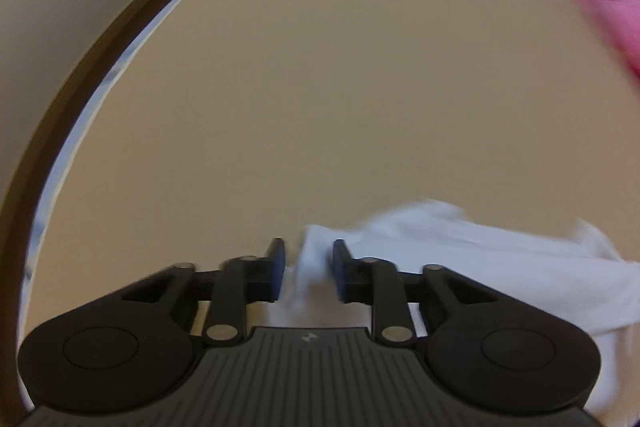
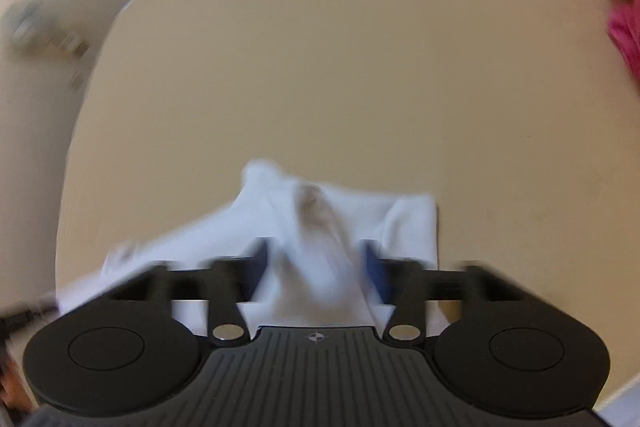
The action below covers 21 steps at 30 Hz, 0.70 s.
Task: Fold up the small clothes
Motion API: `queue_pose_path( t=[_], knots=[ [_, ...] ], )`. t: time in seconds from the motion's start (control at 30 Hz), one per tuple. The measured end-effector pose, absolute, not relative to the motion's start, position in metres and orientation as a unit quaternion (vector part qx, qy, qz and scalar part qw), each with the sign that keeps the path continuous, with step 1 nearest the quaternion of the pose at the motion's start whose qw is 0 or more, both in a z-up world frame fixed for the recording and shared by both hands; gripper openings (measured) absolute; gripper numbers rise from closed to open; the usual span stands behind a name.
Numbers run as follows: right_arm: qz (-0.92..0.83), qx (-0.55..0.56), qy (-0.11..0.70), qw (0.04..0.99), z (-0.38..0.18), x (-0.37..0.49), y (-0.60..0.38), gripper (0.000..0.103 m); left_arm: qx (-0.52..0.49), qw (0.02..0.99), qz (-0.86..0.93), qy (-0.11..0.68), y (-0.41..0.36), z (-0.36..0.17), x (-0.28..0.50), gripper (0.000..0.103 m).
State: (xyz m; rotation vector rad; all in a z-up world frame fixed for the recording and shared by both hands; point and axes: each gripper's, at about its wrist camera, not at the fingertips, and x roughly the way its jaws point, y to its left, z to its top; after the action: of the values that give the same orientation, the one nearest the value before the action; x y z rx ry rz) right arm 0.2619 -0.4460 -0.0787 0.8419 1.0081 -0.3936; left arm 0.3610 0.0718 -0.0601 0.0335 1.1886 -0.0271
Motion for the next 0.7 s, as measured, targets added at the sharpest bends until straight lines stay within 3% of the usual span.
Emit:
queue_pose_path(
  t=[0.07,0.13,0.2,0.4,0.6,0.7],
  knots=[
    [-0.184,0.409,0.435,0.781,-0.084,0.253,-0.452,0.06,-0.012,0.828,-0.027,0.56,0.083,-0.07,0.365,0.031],
    [-0.146,0.402,0.391,0.815,-0.083,0.234,-0.453,0.06,-0.02,0.836,-0.051,0.547,0.092,-0.073,0.356,0.057],
    [-0.12,0.367,0.366,0.847,-0.086,0.22,-0.448,0.06,-0.031,0.843,-0.07,0.533,0.099,-0.08,0.344,0.07],
    [-0.084,0.249,0.428,0.865,-0.115,0.239,-0.412,0.055,-0.017,0.82,-0.103,0.563,0.092,-0.11,0.329,0.07],
    [-0.045,0.234,0.433,0.869,-0.108,0.277,-0.393,0.054,-0.011,0.809,-0.175,0.561,0.066,-0.095,0.338,0.071],
    [-0.046,0.302,0.403,0.863,-0.098,0.32,-0.41,0.053,-0.032,0.809,-0.165,0.563,0.044,-0.09,0.378,0.071]
  ],
)
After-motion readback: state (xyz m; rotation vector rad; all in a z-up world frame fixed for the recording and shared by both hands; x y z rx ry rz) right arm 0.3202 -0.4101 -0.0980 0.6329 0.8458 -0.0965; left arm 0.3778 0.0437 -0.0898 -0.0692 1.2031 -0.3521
